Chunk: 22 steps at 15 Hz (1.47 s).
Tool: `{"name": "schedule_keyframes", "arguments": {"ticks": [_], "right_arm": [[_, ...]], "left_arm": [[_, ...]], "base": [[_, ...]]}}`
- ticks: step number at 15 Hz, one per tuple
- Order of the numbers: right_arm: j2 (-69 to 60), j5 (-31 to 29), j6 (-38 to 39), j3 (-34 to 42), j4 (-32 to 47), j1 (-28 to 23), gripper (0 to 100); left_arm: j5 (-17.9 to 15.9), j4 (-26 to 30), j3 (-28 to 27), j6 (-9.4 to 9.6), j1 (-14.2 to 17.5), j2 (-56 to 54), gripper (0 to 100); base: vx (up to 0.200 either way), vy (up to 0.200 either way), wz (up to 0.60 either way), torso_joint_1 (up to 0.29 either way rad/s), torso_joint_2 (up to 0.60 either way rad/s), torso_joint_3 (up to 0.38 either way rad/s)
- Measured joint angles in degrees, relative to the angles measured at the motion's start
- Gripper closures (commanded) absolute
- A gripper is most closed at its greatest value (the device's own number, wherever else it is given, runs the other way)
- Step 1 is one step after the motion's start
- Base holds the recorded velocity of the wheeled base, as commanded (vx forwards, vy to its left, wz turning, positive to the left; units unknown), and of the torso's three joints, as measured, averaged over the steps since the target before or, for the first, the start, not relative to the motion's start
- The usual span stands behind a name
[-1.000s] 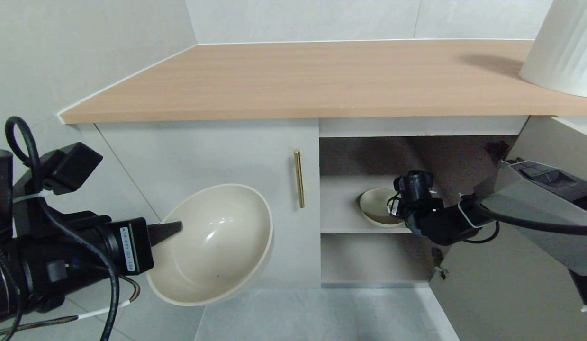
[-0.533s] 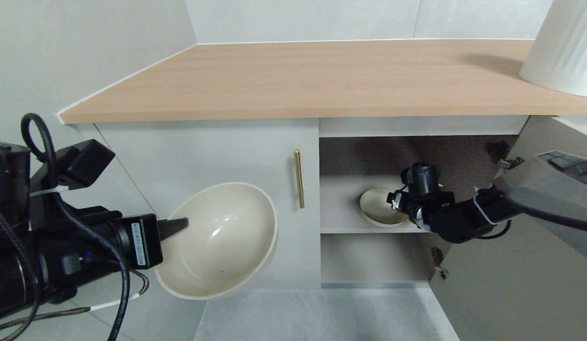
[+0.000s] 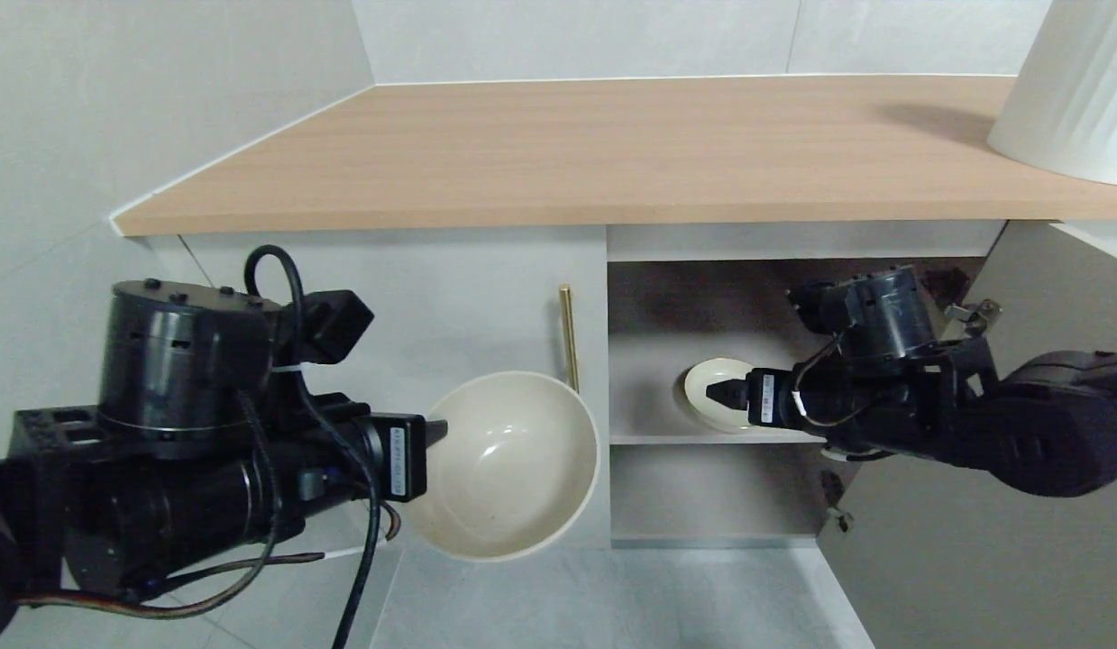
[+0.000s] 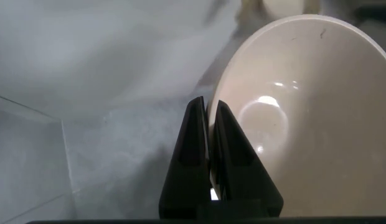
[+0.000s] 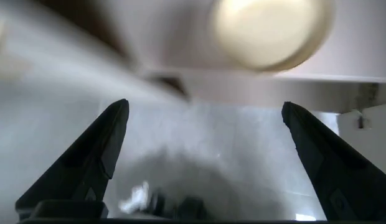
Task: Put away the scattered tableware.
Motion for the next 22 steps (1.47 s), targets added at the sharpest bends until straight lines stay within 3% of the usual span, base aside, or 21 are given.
{"name": "schedule_keyframes", "arguments": {"ticks": [4,8,14,18,19,22], "right_arm": [[-9.7,0.1,-7.0,5.2,4.0,6.9,0],[-14.0,-0.2,-8.4,7.4,7.1,13.4,0],[-11.8,-0.2,-8.3,8.2,6.9,18.7,0],[-9.8,-0.2,-8.2,8.2,6.6,19.5,0],[-9.2,-0.2,-8.2,8.1,6.5,19.5,100],[-8.4,-0.2,-8.1,7.9,6.5,19.6,100]], "left_arm": [[6.4,-2.4,0.5,0.56,-5.8,5.1,100],[8.0,-5.1,2.2,0.57,-10.8,7.8,100],[9.5,-5.3,2.5,0.6,-13.7,8.7,100],[11.0,-6.6,2.7,0.6,-15.1,8.8,100],[11.4,-7.0,2.9,0.6,-15.3,8.9,100],[12.4,-8.1,3.1,0.57,-15.7,9.2,100]], "base": [[0.0,0.0,0.0,0.0,0.0,0.0],[0.0,0.0,0.0,0.0,0.0,0.0],[0.0,0.0,0.0,0.0,0.0,0.0],[0.0,0.0,0.0,0.0,0.0,0.0],[0.0,0.0,0.0,0.0,0.0,0.0],[0.0,0.0,0.0,0.0,0.0,0.0]]}}
